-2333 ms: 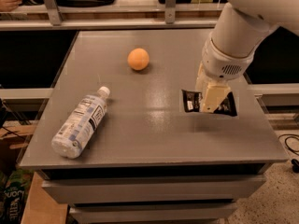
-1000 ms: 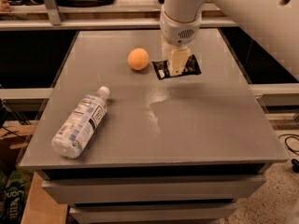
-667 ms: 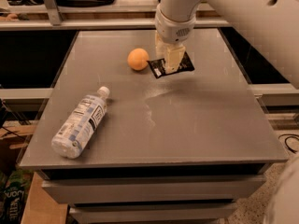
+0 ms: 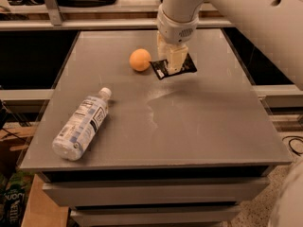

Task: Move rxbar chocolate near orange

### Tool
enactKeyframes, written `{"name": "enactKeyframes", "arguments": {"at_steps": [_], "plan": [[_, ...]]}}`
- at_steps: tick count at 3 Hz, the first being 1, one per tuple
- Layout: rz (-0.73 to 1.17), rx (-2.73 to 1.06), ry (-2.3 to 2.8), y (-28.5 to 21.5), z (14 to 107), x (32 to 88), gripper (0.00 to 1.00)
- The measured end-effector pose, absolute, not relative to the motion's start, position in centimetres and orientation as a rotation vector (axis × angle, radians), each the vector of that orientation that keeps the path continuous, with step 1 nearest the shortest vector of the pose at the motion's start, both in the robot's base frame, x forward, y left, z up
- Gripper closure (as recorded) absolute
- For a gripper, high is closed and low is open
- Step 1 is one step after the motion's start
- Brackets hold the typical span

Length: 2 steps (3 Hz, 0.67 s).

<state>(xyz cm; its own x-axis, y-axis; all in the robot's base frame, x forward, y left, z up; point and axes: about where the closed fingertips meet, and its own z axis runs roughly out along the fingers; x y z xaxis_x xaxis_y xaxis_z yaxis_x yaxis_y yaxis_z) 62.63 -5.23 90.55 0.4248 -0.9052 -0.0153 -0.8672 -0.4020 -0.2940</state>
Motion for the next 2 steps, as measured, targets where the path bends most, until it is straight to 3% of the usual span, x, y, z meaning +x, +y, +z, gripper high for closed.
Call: {"name": "enactKeyframes", "arguments": {"at_steps": [2], "plan": [[-0.303, -2.516, 1.32, -3.4, 90.4, 63.7, 1.0]]}}
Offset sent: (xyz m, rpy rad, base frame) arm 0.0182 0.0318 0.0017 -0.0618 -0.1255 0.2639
